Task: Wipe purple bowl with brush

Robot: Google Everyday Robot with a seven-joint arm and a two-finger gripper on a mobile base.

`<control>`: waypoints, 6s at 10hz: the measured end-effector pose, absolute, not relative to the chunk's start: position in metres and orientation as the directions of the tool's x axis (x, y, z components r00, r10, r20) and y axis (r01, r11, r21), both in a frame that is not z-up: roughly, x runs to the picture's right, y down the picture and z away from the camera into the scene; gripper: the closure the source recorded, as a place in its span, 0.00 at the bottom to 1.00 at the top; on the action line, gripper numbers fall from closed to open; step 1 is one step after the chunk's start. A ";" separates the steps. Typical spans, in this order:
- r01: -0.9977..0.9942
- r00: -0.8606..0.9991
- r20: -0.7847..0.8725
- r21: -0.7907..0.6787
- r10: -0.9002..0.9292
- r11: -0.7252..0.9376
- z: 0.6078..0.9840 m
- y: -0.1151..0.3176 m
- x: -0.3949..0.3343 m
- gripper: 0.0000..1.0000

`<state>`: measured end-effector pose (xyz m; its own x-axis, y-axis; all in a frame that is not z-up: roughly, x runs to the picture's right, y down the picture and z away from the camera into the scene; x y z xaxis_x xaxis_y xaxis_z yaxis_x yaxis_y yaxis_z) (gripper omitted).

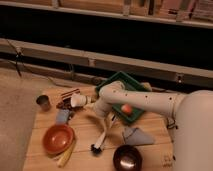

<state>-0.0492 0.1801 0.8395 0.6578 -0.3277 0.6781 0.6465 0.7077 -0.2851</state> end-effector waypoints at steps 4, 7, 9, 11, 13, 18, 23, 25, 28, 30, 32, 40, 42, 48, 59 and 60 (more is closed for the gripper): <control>0.647 0.658 0.680 -0.289 -0.324 0.706 0.840 0.181 -0.048 0.20; 0.647 0.658 0.680 -0.289 -0.324 0.706 0.840 0.181 -0.048 0.20; 0.648 0.656 0.680 -0.284 -0.328 0.707 0.839 0.180 -0.048 0.20; 0.652 0.654 0.672 -0.268 -0.347 0.709 0.824 0.174 -0.054 0.20; 0.653 0.662 0.659 -0.272 -0.358 0.707 0.796 0.155 -0.060 0.20; 0.630 0.718 0.608 -0.359 -0.339 0.689 0.779 0.162 -0.067 0.20; 0.541 0.795 0.545 -0.436 -0.267 0.720 0.766 0.204 -0.037 0.20; 0.530 0.804 0.536 -0.449 -0.258 0.720 0.766 0.207 -0.032 0.20; 0.515 0.816 0.526 -0.474 -0.239 0.714 0.768 0.210 -0.015 0.20; 0.510 0.820 0.522 -0.483 -0.233 0.712 0.764 0.212 -0.003 0.20; 0.505 0.823 0.520 -0.485 -0.228 0.714 0.760 0.214 0.008 0.20; 0.547 0.785 0.576 -0.470 -0.228 0.693 0.794 0.213 0.065 0.20; 0.561 0.774 0.587 -0.465 -0.236 0.685 0.804 0.212 0.068 0.20; 0.614 0.733 0.629 -0.450 -0.258 0.649 0.832 0.209 0.048 0.26; 0.657 0.693 0.677 -0.452 -0.247 0.604 0.860 0.212 0.019 0.70; 0.660 0.691 0.679 -0.451 -0.249 0.601 0.859 0.211 0.018 0.80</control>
<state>0.0181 0.2109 0.8591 0.6909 -0.2486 0.6789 0.6596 0.6013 -0.4510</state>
